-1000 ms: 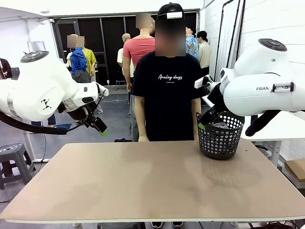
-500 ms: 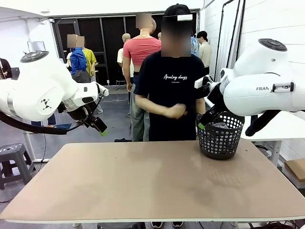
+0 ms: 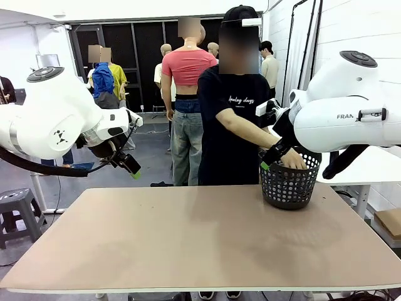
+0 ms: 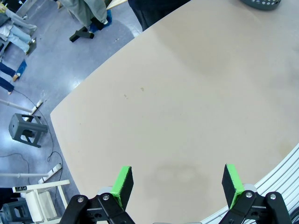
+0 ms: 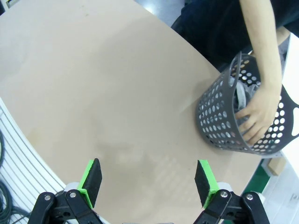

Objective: Fold the training pants.
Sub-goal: Grab both ends of the Training pants handed by a person.

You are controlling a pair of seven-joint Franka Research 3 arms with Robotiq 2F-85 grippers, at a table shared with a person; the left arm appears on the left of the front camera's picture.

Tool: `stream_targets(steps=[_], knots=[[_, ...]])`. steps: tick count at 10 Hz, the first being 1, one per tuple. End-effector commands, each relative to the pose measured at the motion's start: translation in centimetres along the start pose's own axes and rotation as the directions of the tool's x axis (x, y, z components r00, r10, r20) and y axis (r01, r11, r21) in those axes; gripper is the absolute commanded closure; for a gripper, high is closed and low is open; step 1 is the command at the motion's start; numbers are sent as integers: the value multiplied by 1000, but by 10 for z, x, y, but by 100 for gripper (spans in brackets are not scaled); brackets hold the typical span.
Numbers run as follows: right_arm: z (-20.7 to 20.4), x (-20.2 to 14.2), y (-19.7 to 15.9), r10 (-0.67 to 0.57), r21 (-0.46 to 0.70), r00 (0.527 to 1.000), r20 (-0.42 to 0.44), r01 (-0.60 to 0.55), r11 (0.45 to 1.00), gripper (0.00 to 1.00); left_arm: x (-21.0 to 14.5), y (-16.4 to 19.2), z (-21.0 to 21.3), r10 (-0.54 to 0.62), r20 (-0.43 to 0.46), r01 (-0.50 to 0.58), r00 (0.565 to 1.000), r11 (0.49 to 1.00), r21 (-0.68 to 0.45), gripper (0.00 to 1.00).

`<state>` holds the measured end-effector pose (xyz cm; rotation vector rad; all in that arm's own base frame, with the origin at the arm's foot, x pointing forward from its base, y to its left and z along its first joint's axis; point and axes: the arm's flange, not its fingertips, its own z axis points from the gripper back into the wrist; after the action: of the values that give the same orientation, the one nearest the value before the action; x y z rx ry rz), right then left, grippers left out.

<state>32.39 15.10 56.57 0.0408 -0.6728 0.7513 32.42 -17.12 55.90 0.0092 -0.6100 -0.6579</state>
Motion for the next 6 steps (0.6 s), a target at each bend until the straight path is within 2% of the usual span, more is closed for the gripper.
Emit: stream_targets(steps=[1,6], knots=[[0,0,0,0,1,1000,-1,0,1000,0,2,2,-1,1,-1,-1,1000,1000,-2,0],[0,0,0,0,1,1000,-1,0,1000,0,2,2,-1,1,-1,-1,1000,1000,-2,0]])
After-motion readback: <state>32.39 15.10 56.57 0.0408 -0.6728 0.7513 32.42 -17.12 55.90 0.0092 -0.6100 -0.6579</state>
